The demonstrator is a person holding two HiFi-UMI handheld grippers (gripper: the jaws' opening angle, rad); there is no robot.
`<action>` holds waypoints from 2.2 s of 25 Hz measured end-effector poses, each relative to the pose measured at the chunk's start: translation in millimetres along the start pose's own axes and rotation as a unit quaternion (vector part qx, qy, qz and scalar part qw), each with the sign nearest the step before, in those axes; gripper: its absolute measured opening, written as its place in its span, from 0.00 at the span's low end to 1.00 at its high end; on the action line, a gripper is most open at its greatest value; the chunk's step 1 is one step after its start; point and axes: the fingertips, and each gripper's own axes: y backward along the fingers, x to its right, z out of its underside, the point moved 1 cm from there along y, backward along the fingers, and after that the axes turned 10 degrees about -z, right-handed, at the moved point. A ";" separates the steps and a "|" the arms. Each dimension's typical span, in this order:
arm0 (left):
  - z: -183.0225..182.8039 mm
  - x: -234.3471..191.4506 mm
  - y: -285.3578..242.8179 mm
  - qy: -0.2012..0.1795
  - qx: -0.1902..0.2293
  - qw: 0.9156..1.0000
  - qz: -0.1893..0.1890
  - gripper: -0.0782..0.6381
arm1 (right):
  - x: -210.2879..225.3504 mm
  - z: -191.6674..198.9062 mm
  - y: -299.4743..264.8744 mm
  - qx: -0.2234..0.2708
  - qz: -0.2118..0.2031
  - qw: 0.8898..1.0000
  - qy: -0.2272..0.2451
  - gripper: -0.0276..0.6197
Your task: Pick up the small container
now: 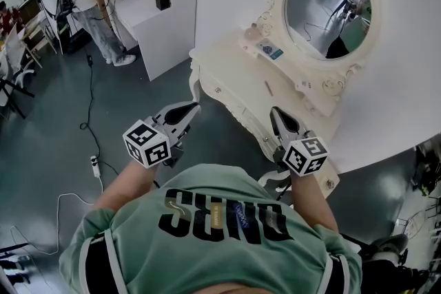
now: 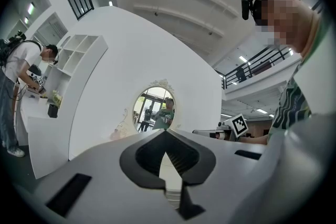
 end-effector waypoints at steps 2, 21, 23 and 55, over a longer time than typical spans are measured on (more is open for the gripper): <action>1.3 9.9 -9.8 -0.001 0.001 1.000 -0.003 0.11 | 8.7 -1.5 5.6 -0.002 -0.008 1.000 0.001 0.06; 16.6 7.2 -88.3 -0.006 -0.017 1.000 0.000 0.11 | 85.7 11.3 -10.0 -0.013 -0.020 1.000 -0.017 0.06; 13.8 -11.5 -101.9 -0.005 -0.017 1.000 0.009 0.11 | 95.8 10.0 -26.9 -0.012 -0.013 1.000 -0.017 0.06; -46.9 -252.5 -302.7 0.006 -0.067 0.989 0.131 0.11 | 231.0 -38.8 -269.2 -0.024 0.082 0.996 -0.015 0.06</action>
